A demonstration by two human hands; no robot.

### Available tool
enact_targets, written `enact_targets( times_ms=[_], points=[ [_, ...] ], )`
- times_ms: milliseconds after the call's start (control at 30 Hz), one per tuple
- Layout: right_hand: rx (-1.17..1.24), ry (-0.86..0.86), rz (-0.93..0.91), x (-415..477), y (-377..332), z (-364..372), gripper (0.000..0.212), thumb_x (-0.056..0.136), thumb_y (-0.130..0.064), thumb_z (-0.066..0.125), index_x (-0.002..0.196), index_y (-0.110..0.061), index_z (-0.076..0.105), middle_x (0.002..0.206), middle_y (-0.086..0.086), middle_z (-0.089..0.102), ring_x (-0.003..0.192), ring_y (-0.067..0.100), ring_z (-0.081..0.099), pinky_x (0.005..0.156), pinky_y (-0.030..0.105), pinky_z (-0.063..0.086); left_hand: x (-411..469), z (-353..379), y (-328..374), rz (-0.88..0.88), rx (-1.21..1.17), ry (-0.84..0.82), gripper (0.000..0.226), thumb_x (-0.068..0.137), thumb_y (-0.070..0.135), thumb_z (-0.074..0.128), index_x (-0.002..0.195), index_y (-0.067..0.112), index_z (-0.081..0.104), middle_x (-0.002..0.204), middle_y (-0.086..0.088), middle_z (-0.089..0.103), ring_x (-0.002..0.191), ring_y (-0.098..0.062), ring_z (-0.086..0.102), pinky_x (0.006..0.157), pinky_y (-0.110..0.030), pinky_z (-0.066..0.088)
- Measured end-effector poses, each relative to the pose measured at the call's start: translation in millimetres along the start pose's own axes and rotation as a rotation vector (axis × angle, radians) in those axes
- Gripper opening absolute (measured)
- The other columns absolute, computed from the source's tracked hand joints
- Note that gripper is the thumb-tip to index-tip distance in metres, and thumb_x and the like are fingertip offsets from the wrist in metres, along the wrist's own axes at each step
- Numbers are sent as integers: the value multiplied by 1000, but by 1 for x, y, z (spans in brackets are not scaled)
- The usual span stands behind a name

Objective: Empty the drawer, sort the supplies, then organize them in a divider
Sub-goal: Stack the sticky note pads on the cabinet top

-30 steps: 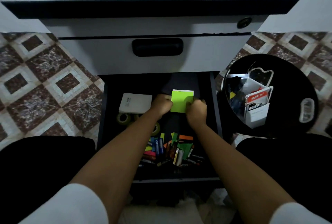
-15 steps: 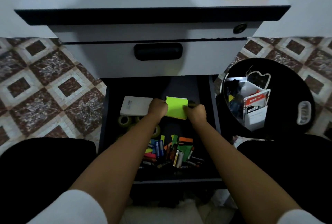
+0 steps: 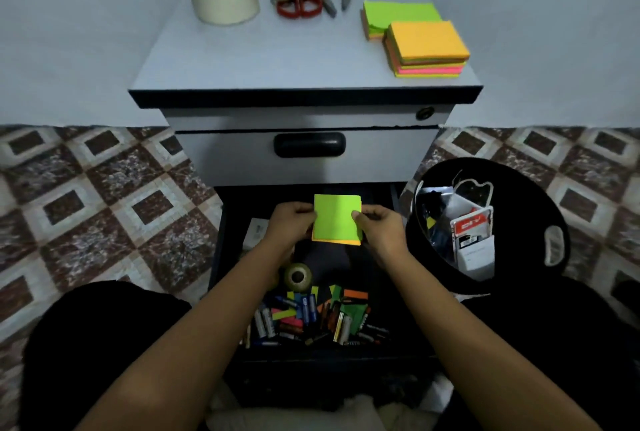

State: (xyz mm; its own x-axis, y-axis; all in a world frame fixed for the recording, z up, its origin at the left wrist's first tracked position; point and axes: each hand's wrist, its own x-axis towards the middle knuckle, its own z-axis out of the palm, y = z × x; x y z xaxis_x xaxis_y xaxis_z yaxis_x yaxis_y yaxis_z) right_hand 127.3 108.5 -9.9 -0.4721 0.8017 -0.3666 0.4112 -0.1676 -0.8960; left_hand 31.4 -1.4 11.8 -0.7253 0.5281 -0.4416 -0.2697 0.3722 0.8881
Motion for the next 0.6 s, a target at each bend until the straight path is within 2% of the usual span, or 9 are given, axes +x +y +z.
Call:
enact_targets(
  times_ms=[100,200,233,300,400,500,533,600],
  points=[
    [18,-25,-69,-23,-30,-15,21,86,-2,62,106,6,67,105,21,68,85,22,60,82,39,53,-25,-3,31,65,-27,-36,15,93,-3,49,106,-1,58,76,-5,58,67,-13,56,48,-13,49],
    [18,-20,-157,-42,-56,-34,27,89,-2,59,114,6,63,104,9,64,89,17,57,64,13,49,-48,-5,60,144,-39,-65,15,93,-4,49,103,2,58,77,-4,59,67,-13,57,50,-13,51],
    [9,-14,-187,-48,-65,-41,26,89,-3,59,114,5,64,106,8,65,88,16,57,60,11,46,-55,-5,69,168,-38,-68,13,93,-4,49,100,2,59,77,-5,59,67,-13,57,50,-14,52],
    [12,-6,-233,-57,-81,-52,26,89,-6,60,113,3,65,107,12,68,86,15,58,64,16,45,-65,-4,87,216,-37,-67,11,92,-5,51,92,1,60,75,-4,60,64,-11,58,50,-14,52],
    [6,14,-291,-70,-111,-70,23,89,-8,60,110,0,68,93,6,67,80,14,58,63,15,48,-77,-1,112,276,-60,-66,10,91,-5,52,94,2,58,63,-2,62,46,-2,58,47,-14,51],
    [4,42,-342,-73,-142,-84,24,88,-10,62,109,-1,68,96,12,69,88,23,63,88,42,53,-83,4,141,303,-103,-79,9,92,-5,51,97,2,54,69,-6,58,40,2,57,46,-14,51],
    [9,54,-360,-72,-153,-88,25,87,-10,63,109,0,68,100,15,69,93,26,65,90,48,51,-84,6,151,305,-115,-89,8,92,-4,51,96,2,54,71,-7,58,42,1,58,48,-15,52],
    [0,82,-398,-67,-174,-95,25,86,-10,65,108,0,68,103,17,69,96,30,65,90,51,50,-82,9,172,308,-135,-95,11,92,-3,52,86,5,55,73,-7,60,48,-4,61,53,-17,53]
  ],
)
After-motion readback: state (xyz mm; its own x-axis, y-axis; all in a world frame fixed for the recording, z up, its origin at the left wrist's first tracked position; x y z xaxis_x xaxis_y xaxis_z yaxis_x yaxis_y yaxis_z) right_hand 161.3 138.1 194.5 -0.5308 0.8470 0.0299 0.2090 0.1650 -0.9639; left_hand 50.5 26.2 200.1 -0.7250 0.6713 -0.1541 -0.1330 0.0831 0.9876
